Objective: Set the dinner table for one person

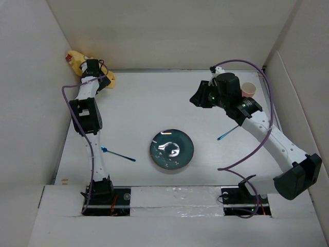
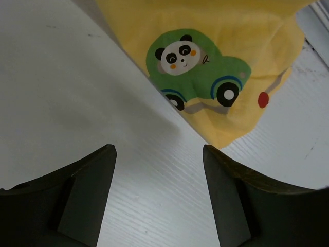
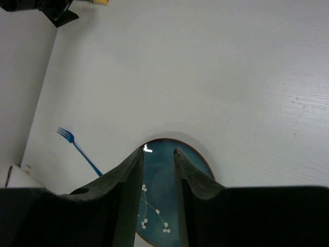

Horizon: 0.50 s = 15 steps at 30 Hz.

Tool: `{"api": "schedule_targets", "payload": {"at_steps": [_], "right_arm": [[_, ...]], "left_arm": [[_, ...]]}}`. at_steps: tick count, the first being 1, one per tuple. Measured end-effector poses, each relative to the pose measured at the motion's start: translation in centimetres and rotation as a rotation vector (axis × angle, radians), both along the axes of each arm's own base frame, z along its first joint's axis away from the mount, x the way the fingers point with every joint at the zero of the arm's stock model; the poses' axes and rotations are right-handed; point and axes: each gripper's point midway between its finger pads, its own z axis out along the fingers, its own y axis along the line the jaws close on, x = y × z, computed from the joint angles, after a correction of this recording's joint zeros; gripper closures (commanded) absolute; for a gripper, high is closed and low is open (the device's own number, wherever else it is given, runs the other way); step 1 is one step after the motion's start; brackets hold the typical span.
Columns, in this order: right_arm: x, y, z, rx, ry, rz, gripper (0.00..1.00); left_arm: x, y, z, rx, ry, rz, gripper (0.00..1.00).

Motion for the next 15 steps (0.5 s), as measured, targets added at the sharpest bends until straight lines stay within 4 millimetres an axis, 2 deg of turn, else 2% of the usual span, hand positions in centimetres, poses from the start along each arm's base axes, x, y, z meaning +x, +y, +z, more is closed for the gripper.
{"api": "schedule_targets", "payload": {"at_steps": [5,10,13,14,15], "right_arm": [[0.7,1.0,-0.6,-0.001,0.028,0.029,0.59],[1.0,1.6,-0.4,0.002,0.027,0.039,0.59],[0.8,2.2,0.2,0.006,0.021,0.051,0.59],[0.7,2.4,0.4,0.007,0.020,0.055,0.59],[0.6,2.6,0.6,0.007,0.019,0.061,0.59]], "left_arm": [[0.3,-0.4,-1.4,-0.007,0.012,-0.009,0.35],[2.4,-0.6,-2.0,-0.012,-0.036,-0.017,0.42],[3.5,-0.8,-2.2,-0.022,-0.067,-0.023,0.53],[3.9,-0.8,-2.2,-0.024,-0.079,-0.026,0.60],[4.3,-0.8,-2.2,-0.029,-0.091,-0.028,0.75]]}}
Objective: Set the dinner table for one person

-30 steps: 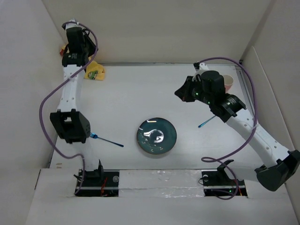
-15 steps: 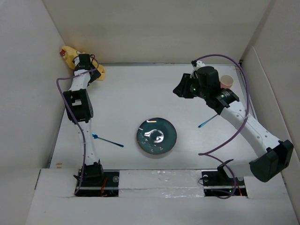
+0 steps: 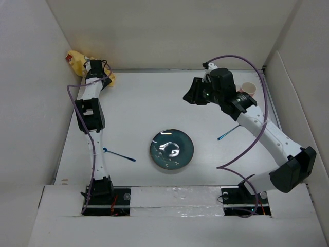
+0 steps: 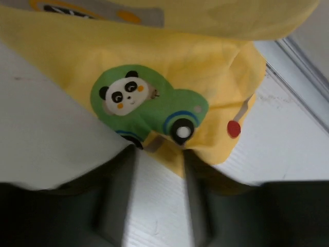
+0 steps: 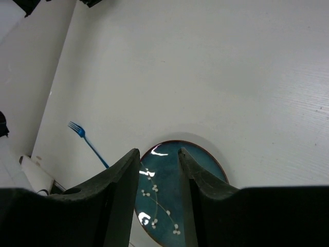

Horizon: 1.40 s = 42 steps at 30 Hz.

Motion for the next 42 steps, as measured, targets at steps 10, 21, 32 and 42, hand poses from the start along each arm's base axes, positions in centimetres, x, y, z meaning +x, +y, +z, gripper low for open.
{"api": "schedule_targets", "payload": {"at_steps": [10,21,32,42], "right_arm": [[-0.7,3.5,1.4,0.006,-0.001,0.054,0.59],[-0.9,4.5,2.1,0.016,-0.033,0.079,0.57],[1.1,2.1,3.4,0.022,-0.077,-0.007,0.16],[2.9,0.0,3.2,0.031,-0.072,-0.106,0.18]], "left_arm": [[1.1,-0.9,0.6,-0.079,-0.060,-0.064,1.00],[-6.5,-16.5,28.6,-0.141,-0.458,-0.469,1.00],[-20.0,-20.0,51.3,-0.265,-0.962,-0.745,1.00],[-4.2,-20.0,25.1,-0.491,-0.445,-0.623,0.41]]}}
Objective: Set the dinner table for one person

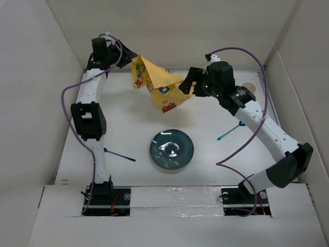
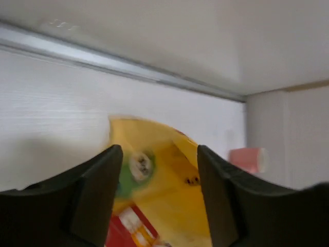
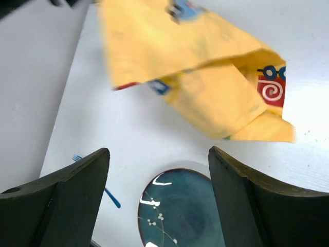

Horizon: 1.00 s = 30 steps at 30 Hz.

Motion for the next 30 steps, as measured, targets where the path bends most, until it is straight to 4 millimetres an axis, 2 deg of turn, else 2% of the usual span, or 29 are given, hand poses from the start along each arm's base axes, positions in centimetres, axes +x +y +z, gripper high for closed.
{"api": "schedule_targets", "payload": {"at_steps": [2,3,4,6,7,8,9,11,12,13,14,15,16,17,18,19,20,22,24,27,30], "right_arm": [[0.7,-0.1,-1.1,-0.008,0.025,-0.016,0.30],[0.9,-0.1,-1.8,-0.013,0.044,-0.023,0.35],[1.2,-0.1,-2.7,-0.024,0.063,-0.032,0.49],[1.4,-0.3,-4.9,-0.050,0.106,-0.050,0.72],[1.4,-0.6,-6.2,-0.062,0.132,-0.060,0.88],[1.2,-0.8,-7.1,-0.068,0.158,-0.069,1.00],[1.0,-1.0,-8.7,-0.088,0.190,-0.072,1.00],[0.9,-1.4,-11.1,-0.109,0.244,-0.083,1.00],[1.1,-1.4,-12.1,-0.119,0.268,-0.091,1.00],[1.5,-1.6,-13.1,-0.126,0.288,-0.102,1.00],[1.9,-1.7,-14.2,-0.132,0.313,-0.112,1.00],[2.4,-1.9,-15.5,-0.142,0.342,-0.125,0.99],[2.9,-2.2,-16.8,-0.152,0.370,-0.141,0.94],[3.5,-2.5,-18.2,-0.157,0.403,-0.162,0.83],[4.0,-2.9,-19.5,-0.166,0.432,-0.181,0.83],[4.4,-3.6,-20.8,-0.168,0.463,-0.208,0.71],[4.7,-4.2,-21.9,-0.166,0.493,-0.236,0.67],[5.5,-5.9,-23.3,-0.151,0.534,-0.294,0.60],[6.5,-7.8,-23.5,-0.116,0.555,-0.362,0.59],[7.6,-10.5,-22.2,-0.033,0.538,-0.459,0.59],[6.6,-13.0,-20.4,0.053,0.513,-0.528,0.60]], "left_arm": [[2.9,1.1,-7.0,0.026,0.121,0.037,0.33],[3.4,1.7,-10.5,0.039,0.190,0.058,0.26],[3.2,2.4,-13.9,0.059,0.270,0.078,0.23],[1.7,3.8,-18.4,0.111,0.382,0.116,0.22],[0.9,4.2,-19.1,0.135,0.404,0.130,0.25],[0.1,5.0,-19.6,0.164,0.420,0.148,0.42],[-0.7,5.6,-19.7,0.193,0.430,0.163,0.54],[-2.3,6.4,-18.2,0.262,0.397,0.199,0.81],[-3.4,6.3,-17.1,0.298,0.373,0.204,0.90],[-4.5,5.8,-15.7,0.332,0.343,0.202,0.90],[-5.5,4.8,-14.2,0.364,0.306,0.188,0.90],[-6.3,3.3,-12.7,0.395,0.266,0.165,0.82],[-6.9,1.4,-11.2,0.424,0.218,0.132,0.76],[-6.8,0.1,-10.2,0.467,0.165,0.118,0.67],[-7.8,-3.5,-9.2,0.469,0.128,0.055,0.66],[-8.4,-6.3,-8.9,0.500,0.095,0.002,0.64],[-8.9,-9.0,-8.9,0.530,0.068,-0.047,0.61],[-10.3,-14.5,-9.9,0.581,0.027,-0.153,0.55],[-11.9,-18.7,-12.0,0.629,0.015,-0.249,0.49],[-13.3,-22.9,-15.3,0.702,0.011,-0.342,0.48],[-12.8,-26.0,-17.8,0.762,-0.005,-0.376,0.48]]}}
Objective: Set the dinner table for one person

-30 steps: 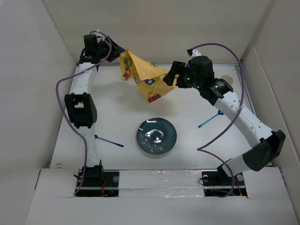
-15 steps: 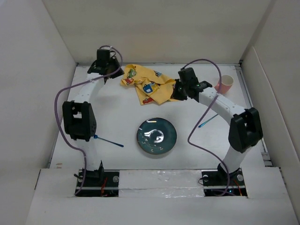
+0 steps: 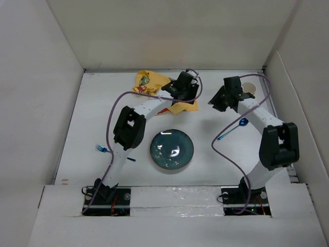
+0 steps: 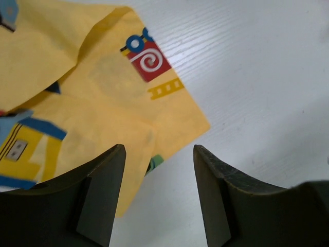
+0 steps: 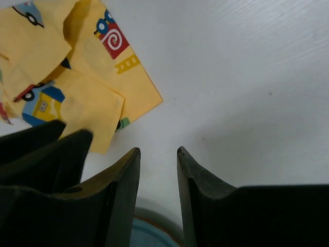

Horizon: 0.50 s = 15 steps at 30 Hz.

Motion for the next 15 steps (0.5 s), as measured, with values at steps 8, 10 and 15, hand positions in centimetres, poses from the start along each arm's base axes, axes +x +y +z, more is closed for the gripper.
{"api": "schedule_targets", "payload": {"at_steps": [8,10,15], "right_arm": [[-3.5,-1.4,3.0,0.107,-0.059,-0.042,0.64],[-4.1,-2.1,2.9,0.119,-0.053,-0.052,0.64],[-4.4,-3.8,2.8,0.144,-0.054,-0.083,0.64]], "left_arm": [[2.1,-2.9,-4.2,0.071,-0.018,0.009,0.58],[2.0,-2.6,-4.8,0.085,-0.006,0.014,0.63],[1.9,-1.4,-6.6,0.125,0.005,0.037,0.66]]}}
